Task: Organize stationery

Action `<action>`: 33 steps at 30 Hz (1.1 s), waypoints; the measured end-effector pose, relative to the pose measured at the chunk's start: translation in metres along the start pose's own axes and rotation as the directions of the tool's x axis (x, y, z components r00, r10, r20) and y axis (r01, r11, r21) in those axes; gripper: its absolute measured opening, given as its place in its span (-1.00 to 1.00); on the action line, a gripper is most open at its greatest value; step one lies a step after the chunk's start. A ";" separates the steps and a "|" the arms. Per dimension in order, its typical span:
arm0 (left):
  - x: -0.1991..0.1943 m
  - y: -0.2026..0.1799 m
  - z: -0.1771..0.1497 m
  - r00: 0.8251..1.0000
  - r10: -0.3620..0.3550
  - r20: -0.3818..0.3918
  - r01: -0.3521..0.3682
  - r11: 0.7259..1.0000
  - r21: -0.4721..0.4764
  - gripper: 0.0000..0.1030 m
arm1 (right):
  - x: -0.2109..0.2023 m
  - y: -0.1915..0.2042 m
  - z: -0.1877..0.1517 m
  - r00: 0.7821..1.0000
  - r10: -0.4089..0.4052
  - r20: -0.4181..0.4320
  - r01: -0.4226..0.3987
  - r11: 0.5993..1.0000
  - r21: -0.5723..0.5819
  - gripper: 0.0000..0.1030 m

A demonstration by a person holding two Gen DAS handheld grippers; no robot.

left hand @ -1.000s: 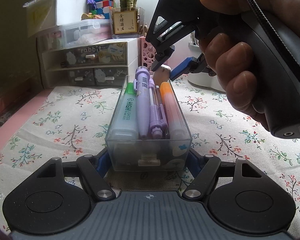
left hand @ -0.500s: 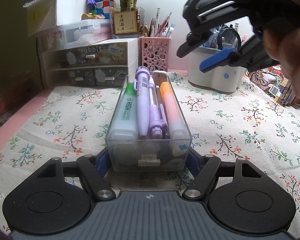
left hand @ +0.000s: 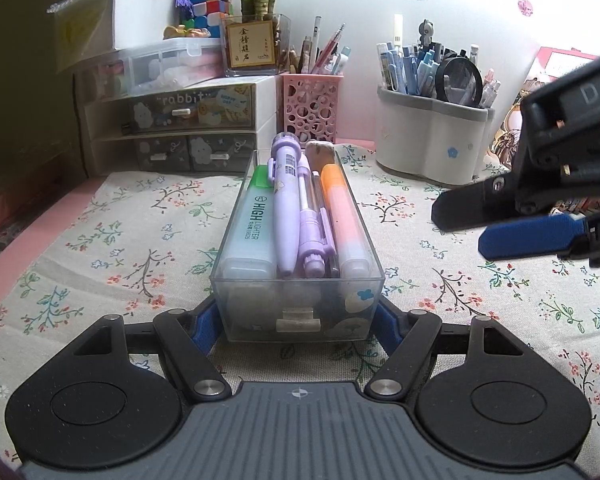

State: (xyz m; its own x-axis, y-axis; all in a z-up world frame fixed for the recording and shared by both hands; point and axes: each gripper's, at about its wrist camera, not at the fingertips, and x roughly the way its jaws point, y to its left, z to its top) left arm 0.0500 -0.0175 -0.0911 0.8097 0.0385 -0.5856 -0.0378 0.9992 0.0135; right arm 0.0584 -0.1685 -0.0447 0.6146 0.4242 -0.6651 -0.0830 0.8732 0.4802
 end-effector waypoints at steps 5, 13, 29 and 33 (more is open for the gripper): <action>0.000 0.001 0.000 1.000 0.002 -0.002 -0.002 1.000 0.001 0.41 | -0.003 -0.004 -0.017 1.000 0.002 -0.003 -0.002 1.000 0.030 -0.30; -0.001 0.002 -0.002 1.000 0.002 0.004 -0.002 1.000 -0.006 0.41 | -0.020 -0.012 -0.041 0.999 0.011 0.040 -0.014 0.998 0.068 -0.25; -0.026 0.016 0.009 0.999 -0.006 -0.054 0.006 1.000 0.012 0.66 | -0.046 0.009 -0.052 0.993 0.043 0.113 -0.052 0.996 0.076 0.04; -0.052 0.020 0.012 0.998 0.038 -0.058 -0.036 0.999 0.038 0.72 | -0.055 0.011 -0.052 0.989 0.059 0.133 -0.069 0.995 0.069 0.21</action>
State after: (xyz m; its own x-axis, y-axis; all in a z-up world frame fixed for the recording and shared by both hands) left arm 0.0141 0.0009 -0.0507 0.7723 0.0760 -0.6307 -0.0449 0.9969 0.0651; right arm -0.0172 -0.1702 -0.0322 0.7076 0.4392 -0.5535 -0.0704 0.8233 0.5633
